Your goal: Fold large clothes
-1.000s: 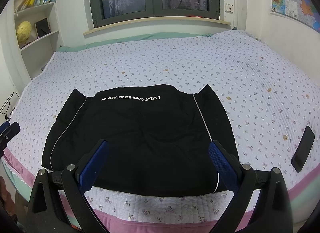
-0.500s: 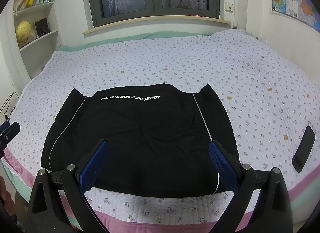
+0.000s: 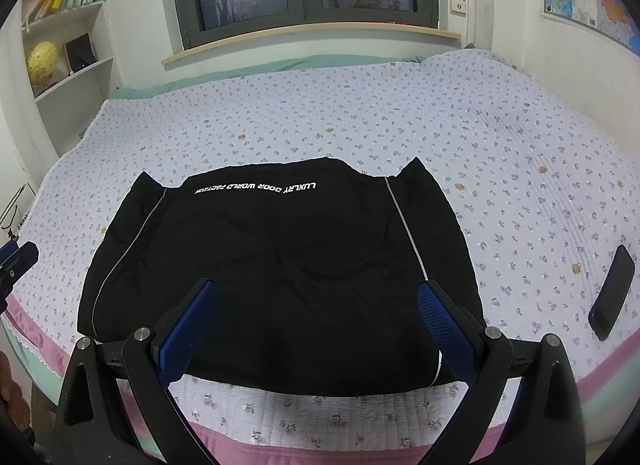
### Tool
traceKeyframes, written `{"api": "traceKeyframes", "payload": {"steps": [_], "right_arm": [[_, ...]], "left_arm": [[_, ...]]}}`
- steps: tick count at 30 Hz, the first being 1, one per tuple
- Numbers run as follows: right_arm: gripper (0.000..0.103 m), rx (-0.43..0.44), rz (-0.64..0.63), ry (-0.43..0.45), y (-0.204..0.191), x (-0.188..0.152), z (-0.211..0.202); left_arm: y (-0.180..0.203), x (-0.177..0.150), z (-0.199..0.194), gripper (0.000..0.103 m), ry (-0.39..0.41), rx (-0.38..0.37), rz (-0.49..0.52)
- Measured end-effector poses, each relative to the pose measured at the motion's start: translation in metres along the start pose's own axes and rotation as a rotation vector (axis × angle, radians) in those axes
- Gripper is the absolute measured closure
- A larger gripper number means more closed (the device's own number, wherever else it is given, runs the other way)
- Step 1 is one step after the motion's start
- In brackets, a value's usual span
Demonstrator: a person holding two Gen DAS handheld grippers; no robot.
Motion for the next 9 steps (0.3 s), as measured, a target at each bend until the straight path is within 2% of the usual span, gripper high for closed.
{"api": "traceKeyframes", "payload": {"steps": [4, 6, 9], "right_arm": [[0.002, 0.005, 0.005, -0.009, 0.002, -0.001, 0.006], [0.002, 0.001, 0.005, -0.016, 0.003, -0.001, 0.01], [0.002, -0.014, -0.005, -0.019, 0.004, -0.001, 0.012]], "left_arm": [[0.002, 0.0, 0.006, 0.021, -0.008, -0.028, -0.003], [0.004, 0.003, 0.003, 0.021, 0.025, -0.06, 0.003], [0.003, 0.005, 0.006, 0.021, 0.028, -0.032, 0.014]]}}
Point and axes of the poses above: each gripper's, at about its wrist camera, not at the fingertips, and z roughly the way its jaws point, y to its right, x to its top, the point moved 6 cm from there along z, roughly the way its jaws point, and after that the axes turned 12 degrees about -z, right-handed, at the moved point
